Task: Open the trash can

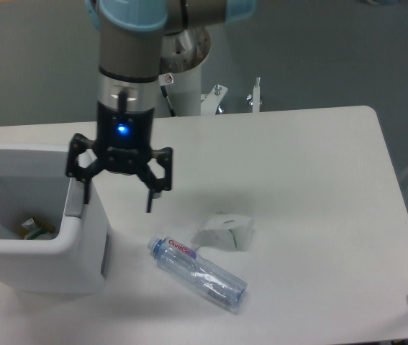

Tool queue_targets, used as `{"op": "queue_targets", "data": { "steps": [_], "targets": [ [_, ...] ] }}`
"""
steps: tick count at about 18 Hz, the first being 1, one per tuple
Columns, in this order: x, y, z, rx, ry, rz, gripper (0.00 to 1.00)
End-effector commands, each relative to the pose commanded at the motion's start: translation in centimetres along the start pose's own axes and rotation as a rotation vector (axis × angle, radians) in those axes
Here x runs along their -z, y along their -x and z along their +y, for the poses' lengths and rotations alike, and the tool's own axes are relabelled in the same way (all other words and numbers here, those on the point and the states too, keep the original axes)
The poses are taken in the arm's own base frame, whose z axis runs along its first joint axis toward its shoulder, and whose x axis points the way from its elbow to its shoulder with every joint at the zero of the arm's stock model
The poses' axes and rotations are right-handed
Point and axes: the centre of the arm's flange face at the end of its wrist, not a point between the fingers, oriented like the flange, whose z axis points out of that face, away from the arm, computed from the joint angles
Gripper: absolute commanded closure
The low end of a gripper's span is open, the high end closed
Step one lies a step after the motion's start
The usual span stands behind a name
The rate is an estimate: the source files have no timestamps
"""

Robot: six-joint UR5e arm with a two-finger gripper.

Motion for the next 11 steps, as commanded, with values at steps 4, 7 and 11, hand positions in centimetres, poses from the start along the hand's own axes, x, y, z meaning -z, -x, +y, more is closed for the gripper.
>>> {"op": "queue_targets", "data": {
  "steps": [4, 7, 11],
  "targets": [
    [-1.6, 6.0, 1.1, -0.028, 0.031, -0.033, 0.00],
    [-2.4, 9.4, 2.0, -0.066, 0.053, -0.046, 0.00],
    [-3.8, 12.2, 3.8, -0.141, 0.090, -0.045, 0.00]
  ]
}}
